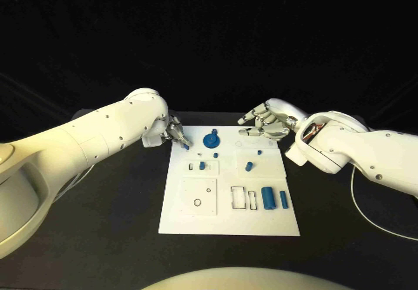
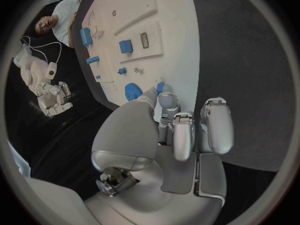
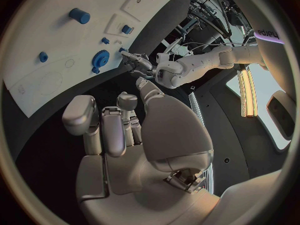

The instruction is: Assemble the parts on the task board

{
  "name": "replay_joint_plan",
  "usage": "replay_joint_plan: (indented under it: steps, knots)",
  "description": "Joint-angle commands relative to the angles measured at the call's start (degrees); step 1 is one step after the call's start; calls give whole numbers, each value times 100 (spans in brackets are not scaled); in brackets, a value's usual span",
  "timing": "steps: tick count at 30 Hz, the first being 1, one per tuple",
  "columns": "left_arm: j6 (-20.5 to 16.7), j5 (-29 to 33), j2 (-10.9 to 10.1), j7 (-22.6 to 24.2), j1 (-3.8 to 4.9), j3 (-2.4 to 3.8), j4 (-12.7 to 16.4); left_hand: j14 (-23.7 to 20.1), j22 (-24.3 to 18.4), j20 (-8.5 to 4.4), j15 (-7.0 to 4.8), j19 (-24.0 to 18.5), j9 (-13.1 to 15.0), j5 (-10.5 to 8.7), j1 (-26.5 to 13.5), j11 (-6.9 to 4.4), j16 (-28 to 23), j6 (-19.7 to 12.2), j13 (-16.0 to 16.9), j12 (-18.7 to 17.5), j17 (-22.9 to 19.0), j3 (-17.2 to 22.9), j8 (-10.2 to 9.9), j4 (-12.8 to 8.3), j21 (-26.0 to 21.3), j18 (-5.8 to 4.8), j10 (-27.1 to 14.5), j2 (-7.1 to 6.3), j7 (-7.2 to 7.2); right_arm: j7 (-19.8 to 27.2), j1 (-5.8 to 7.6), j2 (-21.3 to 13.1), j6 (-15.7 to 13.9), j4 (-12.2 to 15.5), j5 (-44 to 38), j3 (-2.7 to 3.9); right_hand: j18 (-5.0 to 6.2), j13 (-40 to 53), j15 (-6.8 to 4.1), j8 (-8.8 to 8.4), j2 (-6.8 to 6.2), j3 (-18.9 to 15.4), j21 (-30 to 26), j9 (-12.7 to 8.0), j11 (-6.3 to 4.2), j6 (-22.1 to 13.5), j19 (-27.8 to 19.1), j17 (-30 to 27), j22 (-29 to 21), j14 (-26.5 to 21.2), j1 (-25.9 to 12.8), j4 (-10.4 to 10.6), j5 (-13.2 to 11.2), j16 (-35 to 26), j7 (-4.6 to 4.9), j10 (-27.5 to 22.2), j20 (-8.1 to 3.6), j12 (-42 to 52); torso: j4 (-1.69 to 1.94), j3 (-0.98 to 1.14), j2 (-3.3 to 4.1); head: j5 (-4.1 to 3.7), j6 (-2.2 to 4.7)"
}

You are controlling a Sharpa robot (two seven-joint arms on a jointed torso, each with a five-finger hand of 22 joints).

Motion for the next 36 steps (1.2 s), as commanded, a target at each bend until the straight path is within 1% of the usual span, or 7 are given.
replay_joint_plan:
  steps: [1, 5, 9, 13, 24, 30, 36]
  knots:
    - [-4, 53, 13, 11, -12, -6, -7, 592, 806, -33, 15, 202, 26, 107, 75, -7, 14, -38, -41, -44, 1509, 655, 60, -338, -11, 47, -16, -116, 27, 28, -4, 4, 69, 7, -10, 1, 55, 1, 0, 27, 32, 1, -37, -4, 0, 26, -36, -9, -5, 256, -35, 41, 24, -34, -10, -9, -5, 1, 0, -1, 0, 1, -4]
    - [68, 73, -4, 24, -12, -7, 11, 592, 820, -11, 35, 204, 72, 226, -176, 11, 14, -52, -110, -88, 1509, 1392, 131, -451, -20, 48, 12, -429, 52, 22, -4, -1, 79, 12, -10, 1, 54, 16, 0, 28, 34, 2, -38, -4, -1, 27, -34, -7, -2, 257, -29, 41, 31, -35, -11, 1, -5, 21, 2, 2, -5, 3, -7]
    - [23, 159, -69, 63, -13, -11, 100, 592, 832, 3, 27, 208, 110, 323, -338, 16, 14, -56, -123, -84, 1509, 1759, 185, -550, -22, 44, 39, -583, 51, 22, -4, -10, 82, 18, -10, 1, 54, 16, 0, 28, 34, 2, -38, -4, -1, 27, -34, -7, -2, 257, -29, 41, 31, -35, -11, 1, -5, 21, 8, 2, -7, -7, 11]
    - [-277, 244, -225, 154, -13, -14, 346, 592, 845, 0, 20, 214, 145, 510, -470, 10, 14, -29, -69, -20, 1509, 2025, 240, -664, -17, 43, 116, -715, 35, 21, -3, -22, 83, 22, -8, 1, 54, 16, 0, 28, 34, 2, -38, -4, -1, 27, -34, -7, -2, 257, -29, 41, 31, -35, -11, 1, -5, 21, 15, 2, -10, -22, 15]
    - [-1262, 459, -1009, 385, -25, -23, 1609, 592, 879, -20, -3, 235, 180, 738, -677, -24, 14, 55, 83, 139, 1509, 2294, 313, -820, 14, 35, 298, -892, 0, 10, -3, -77, 80, 38, 0, 1, 55, 20, 0, 30, 34, 1, -39, -4, -1, 30, -35, -13, -4, 256, -30, 43, 33, -40, -11, 4, -5, 27, 71, 16, -57, -67, -51]
    - [-1619, 427, -1420, 452, -159, -38, 2331, 592, 908, -30, -14, 252, 185, 817, -736, -38, 14, 90, 127, 184, 1509, 2360, 330, -864, 56, 25, 355, -938, -14, 7, -3, -97, 80, 34, 3, 1, 55, 20, 0, 30, 34, 1, -39, -4, -1, 30, -35, -13, -4, 256, -30, 43, 33, -40, -11, 4, -5, 27, 99, 4, -82, -97, -68]
    - [-1789, 267, -1604, 492, -276, -87, 2721, 592, 921, -34, -18, 260, 187, 851, -757, -43, 14, 103, 146, 202, 1509, 2383, 336, -881, 77, 20, 377, -958, -20, 10, -4, -101, 79, 28, 4, 0, 55, 20, 0, 30, 34, 1, -39, -4, -1, 30, -35, -13, -4, 256, -30, 43, 33, -40, -11, 4, -5, 27, 121, -19, -94, -115, -77]
